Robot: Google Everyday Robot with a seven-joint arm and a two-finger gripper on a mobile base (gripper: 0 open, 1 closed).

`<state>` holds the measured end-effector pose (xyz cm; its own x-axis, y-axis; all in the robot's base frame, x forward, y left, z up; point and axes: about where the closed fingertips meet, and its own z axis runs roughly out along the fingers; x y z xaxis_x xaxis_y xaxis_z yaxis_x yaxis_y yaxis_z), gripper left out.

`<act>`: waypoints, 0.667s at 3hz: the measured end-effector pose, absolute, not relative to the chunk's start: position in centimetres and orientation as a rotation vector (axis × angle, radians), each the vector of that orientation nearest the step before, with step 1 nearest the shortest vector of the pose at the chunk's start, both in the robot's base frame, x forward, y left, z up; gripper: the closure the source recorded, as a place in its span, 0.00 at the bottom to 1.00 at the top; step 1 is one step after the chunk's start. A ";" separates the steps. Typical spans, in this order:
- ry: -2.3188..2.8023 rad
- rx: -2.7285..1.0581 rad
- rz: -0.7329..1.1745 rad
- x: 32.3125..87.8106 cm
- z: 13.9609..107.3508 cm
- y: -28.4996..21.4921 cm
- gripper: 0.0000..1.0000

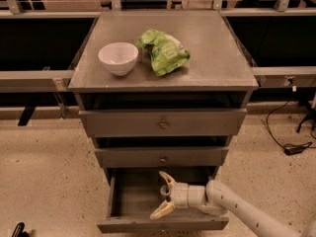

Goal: Pick redbull can from bottom drawer and place on counter

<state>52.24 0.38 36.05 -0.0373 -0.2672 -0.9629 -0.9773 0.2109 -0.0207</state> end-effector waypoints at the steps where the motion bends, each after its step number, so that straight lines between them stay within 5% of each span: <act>1: 1.507 -1.229 0.910 52.4 35.8 0.3 0.00; 2: 1.550 -1.201 0.892 52.7 35.0 0.0 0.00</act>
Offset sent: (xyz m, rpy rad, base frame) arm 0.0088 -0.0132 -0.0243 -0.0385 0.0503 -0.1062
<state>52.65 0.03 34.96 -0.0685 -0.2766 -0.9585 -0.9678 0.2516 -0.0034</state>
